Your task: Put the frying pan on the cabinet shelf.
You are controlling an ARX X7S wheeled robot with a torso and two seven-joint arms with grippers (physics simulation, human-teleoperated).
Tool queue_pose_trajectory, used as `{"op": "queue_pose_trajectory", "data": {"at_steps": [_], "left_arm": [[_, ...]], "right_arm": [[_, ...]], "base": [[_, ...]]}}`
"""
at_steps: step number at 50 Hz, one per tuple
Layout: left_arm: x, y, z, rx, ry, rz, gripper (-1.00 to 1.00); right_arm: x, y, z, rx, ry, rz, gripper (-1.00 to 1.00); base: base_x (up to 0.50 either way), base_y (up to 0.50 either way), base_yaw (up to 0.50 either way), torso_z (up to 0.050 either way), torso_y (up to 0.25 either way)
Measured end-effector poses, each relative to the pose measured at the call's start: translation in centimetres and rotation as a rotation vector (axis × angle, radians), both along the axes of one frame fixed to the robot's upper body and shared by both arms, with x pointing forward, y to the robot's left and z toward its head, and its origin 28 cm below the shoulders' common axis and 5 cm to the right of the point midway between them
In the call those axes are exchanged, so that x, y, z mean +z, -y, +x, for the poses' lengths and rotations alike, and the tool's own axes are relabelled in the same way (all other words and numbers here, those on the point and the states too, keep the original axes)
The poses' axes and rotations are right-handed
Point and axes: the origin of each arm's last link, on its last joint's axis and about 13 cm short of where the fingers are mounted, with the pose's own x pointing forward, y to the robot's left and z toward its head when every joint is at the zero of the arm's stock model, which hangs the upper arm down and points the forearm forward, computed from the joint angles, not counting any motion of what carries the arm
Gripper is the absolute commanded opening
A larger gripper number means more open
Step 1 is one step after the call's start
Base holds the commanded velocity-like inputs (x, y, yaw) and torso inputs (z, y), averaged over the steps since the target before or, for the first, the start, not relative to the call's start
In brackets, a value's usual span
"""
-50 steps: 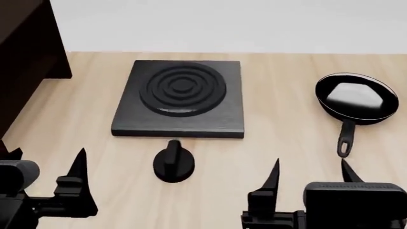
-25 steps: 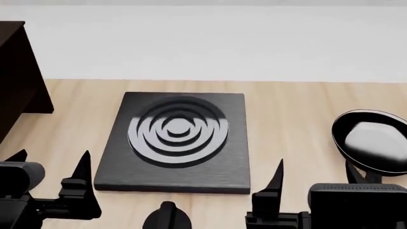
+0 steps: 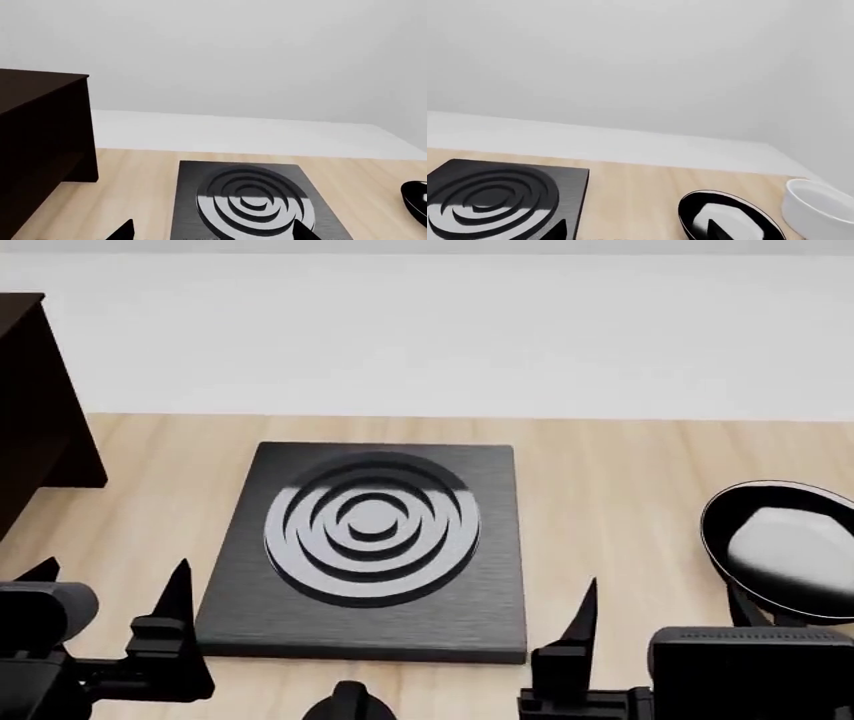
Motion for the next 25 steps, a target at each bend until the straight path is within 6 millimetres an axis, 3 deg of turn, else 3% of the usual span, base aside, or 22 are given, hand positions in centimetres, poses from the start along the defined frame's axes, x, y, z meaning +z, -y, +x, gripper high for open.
{"op": "queue_pose_trajectory", "data": {"at_steps": [11, 25], "left_arm": [[0.1, 0.0, 0.0, 0.002, 0.001, -0.006, 1.00], [0.2, 0.0, -0.1, 0.002, 0.001, -0.013, 1.00]], "right_arm": [[0.8, 1.1, 0.8, -0.102, -0.040, -0.012, 1.00], [1.9, 3.4, 3.9, -0.220, -0.169, -0.054, 1.00]], "base": [[0.00, 0.00, 0.00, 0.000, 0.000], [0.00, 0.00, 0.00, 0.000, 0.000]]}}
